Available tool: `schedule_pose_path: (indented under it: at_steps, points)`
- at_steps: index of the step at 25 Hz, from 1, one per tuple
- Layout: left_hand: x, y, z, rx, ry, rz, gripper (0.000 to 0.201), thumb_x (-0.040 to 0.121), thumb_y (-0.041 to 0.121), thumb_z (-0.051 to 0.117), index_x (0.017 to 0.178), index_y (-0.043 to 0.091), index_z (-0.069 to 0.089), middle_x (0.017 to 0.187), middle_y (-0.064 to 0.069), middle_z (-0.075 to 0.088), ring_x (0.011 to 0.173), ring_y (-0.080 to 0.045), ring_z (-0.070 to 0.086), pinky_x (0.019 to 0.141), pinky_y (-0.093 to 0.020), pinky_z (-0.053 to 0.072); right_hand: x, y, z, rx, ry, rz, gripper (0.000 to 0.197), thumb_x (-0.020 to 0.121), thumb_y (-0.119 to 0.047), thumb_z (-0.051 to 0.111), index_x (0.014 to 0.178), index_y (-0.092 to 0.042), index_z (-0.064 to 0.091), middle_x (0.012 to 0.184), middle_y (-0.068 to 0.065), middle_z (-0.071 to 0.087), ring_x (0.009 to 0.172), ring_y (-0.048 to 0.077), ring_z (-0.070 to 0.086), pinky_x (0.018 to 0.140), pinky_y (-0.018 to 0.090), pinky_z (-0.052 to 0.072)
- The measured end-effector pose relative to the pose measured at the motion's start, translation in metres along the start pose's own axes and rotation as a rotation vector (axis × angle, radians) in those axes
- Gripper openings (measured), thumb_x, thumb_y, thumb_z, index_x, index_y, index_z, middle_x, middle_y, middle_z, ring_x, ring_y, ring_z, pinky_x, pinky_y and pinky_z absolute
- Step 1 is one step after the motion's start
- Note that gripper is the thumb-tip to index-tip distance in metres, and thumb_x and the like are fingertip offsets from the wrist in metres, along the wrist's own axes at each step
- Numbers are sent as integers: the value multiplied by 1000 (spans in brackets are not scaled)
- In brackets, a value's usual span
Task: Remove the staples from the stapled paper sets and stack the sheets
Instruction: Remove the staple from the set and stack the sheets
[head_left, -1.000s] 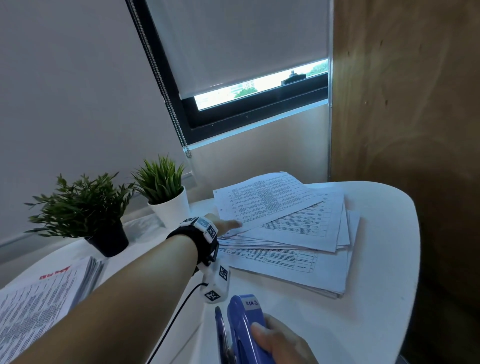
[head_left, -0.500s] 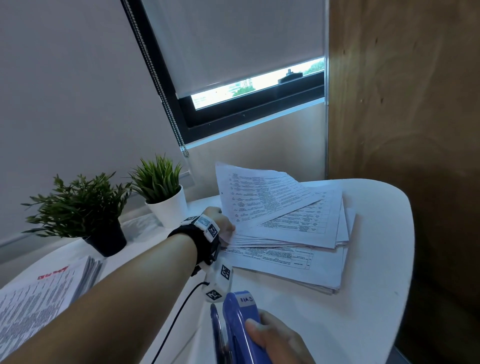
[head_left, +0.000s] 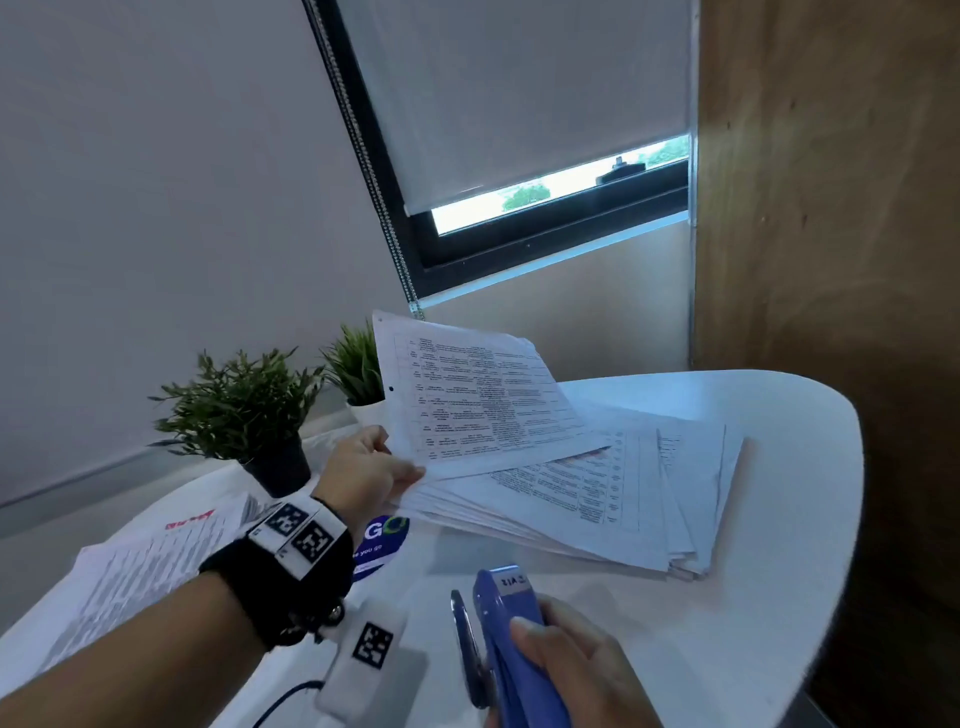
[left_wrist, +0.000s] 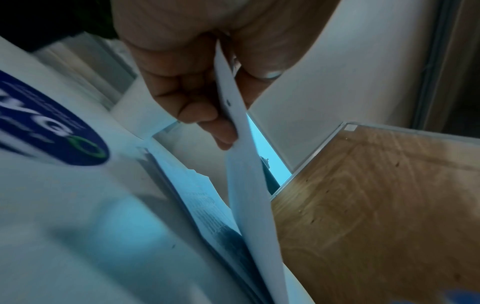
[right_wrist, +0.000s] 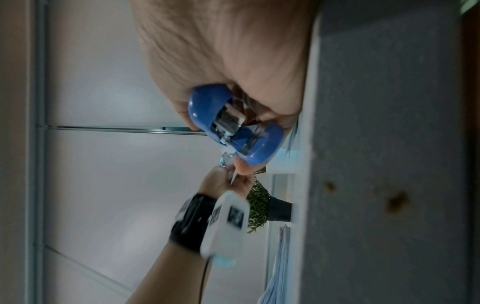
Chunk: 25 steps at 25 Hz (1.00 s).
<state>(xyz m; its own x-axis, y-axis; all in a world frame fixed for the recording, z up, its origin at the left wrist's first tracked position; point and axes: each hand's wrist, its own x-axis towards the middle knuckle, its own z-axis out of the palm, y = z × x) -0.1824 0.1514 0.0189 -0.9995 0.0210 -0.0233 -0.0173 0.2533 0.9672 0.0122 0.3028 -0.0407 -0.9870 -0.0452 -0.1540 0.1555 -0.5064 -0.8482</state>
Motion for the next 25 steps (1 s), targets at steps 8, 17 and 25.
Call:
schedule_pose_path:
  at_steps: [8, 17, 25]
  points:
    - [-155, -53, -93, 282, 67, -107, 38, 59, 12, 79, 77, -4, 50, 59, -8, 44, 46, -15, 44, 39, -24, 40, -22, -15, 15, -284, -149, -9, 23, 61, -23, 73, 82, -13, 74, 68, 32, 64, 51, 34, 58, 49, 33, 49]
    - [-212, -96, -104, 507, 72, -53, 45, 69, 28, 81, 95, 12, 47, 74, 5, 53, 61, -6, 45, 58, -22, 40, -20, -23, 75, -1501, -345, -133, 25, 87, -43, 56, 79, -24, 42, 72, -5, 53, 54, 8, 44, 52, 22, 35]
    - [-238, -128, -101, 680, 207, 152, 68, 82, 46, 69, 139, 33, 34, 122, 16, 48, 109, -10, 47, 94, -26, 39, 12, 12, 105, -1770, -641, -26, 33, 75, -47, 54, 93, -20, 55, 85, -5, 62, 77, 16, 60, 69, 33, 48]
